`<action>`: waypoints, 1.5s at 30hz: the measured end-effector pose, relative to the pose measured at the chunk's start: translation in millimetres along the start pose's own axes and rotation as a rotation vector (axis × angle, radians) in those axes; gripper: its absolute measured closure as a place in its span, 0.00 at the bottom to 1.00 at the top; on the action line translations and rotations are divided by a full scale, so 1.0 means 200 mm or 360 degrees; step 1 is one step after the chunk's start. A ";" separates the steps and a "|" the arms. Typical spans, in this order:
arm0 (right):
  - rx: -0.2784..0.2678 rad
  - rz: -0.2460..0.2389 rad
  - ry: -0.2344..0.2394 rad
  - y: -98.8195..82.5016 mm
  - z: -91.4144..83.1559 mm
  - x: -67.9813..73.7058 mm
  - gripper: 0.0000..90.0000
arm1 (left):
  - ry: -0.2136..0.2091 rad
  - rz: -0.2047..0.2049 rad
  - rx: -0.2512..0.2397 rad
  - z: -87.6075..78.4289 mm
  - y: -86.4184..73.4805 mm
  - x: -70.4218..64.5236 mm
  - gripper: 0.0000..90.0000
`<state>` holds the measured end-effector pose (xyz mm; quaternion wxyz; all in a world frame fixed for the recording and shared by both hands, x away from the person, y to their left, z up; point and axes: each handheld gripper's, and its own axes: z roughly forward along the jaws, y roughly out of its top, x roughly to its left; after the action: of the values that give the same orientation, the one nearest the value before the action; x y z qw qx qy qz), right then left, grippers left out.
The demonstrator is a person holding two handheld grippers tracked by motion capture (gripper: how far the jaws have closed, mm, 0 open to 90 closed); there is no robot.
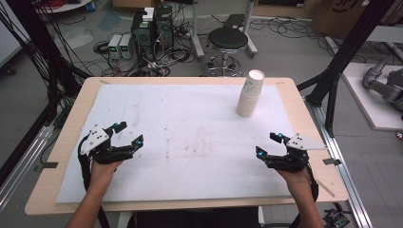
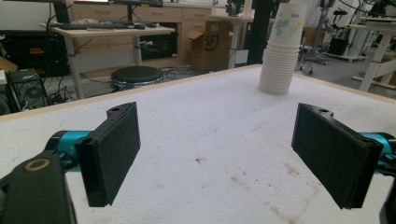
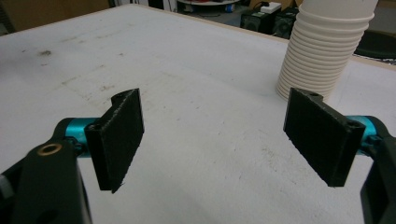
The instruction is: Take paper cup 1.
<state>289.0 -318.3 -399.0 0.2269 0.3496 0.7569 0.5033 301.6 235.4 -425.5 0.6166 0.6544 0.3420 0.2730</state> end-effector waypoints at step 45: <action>0.0076 0.0007 -0.0044 0.54 0.27 -0.15 0.23 | -0.0072 -0.0034 0.0005 0.03 -0.03 -0.02 0.17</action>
<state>378.7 -282.1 -321.1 0.2280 0.3635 0.7648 0.4806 302.8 228.6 -432.1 0.6262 0.6577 0.3354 0.2508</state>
